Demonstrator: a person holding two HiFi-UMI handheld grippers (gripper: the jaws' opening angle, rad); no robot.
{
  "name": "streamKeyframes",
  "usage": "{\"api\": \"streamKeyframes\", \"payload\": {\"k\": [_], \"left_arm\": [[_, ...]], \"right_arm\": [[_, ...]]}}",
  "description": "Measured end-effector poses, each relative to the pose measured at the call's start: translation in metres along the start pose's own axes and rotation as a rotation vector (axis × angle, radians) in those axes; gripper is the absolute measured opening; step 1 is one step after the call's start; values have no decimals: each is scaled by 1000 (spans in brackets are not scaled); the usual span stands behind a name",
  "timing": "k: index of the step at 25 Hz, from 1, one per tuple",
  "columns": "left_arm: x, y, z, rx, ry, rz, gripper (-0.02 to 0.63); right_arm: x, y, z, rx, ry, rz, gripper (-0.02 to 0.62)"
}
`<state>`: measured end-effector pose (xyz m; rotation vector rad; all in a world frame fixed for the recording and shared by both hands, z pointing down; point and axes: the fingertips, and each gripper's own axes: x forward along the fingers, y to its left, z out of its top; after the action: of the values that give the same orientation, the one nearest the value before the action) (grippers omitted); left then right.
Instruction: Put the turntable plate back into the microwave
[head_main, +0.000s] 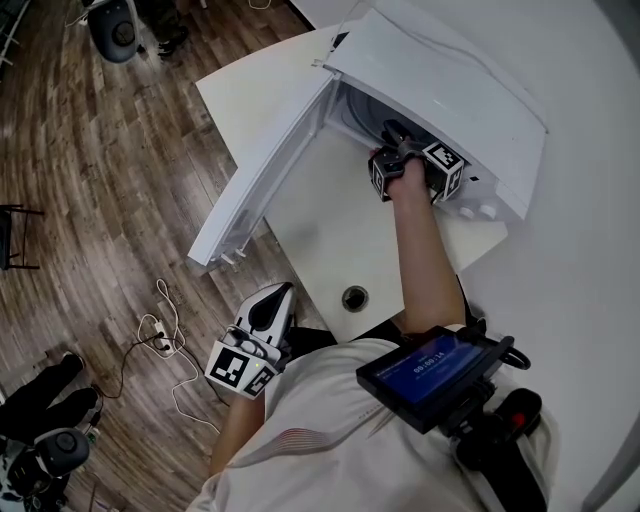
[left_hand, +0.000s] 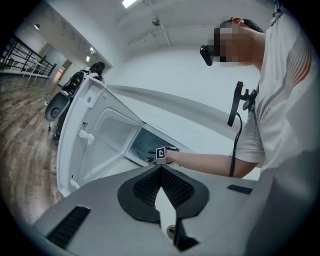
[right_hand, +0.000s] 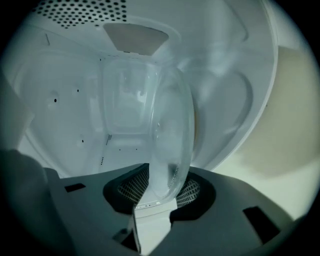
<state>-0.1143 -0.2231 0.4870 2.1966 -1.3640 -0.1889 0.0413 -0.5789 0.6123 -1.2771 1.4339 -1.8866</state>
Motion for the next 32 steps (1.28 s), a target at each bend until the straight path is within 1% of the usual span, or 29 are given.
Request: {"api": "streamKeyframes", "payload": {"k": [6, 10, 16, 18, 25, 32], "left_arm": [[-4, 5, -1, -15, -3, 11, 11], [-4, 6, 0, -24, -8, 14, 11], [-3, 7, -1, -32, -5, 14, 11], [-2, 6, 0, -31, -4, 12, 11], [0, 7, -3, -38, 3, 10, 11], [0, 4, -6, -40, 3, 0, 11]], "right_arm": [[3, -6, -23, 7, 137, -1, 118], [5, -7, -30, -23, 187, -7, 118], [6, -14, -47, 20, 273, 10, 169], [6, -19, -49, 25, 286, 10, 173], [10, -22, -51, -8, 317, 17, 173], [-1, -21, -73, -72, 420, 83, 207]]}}
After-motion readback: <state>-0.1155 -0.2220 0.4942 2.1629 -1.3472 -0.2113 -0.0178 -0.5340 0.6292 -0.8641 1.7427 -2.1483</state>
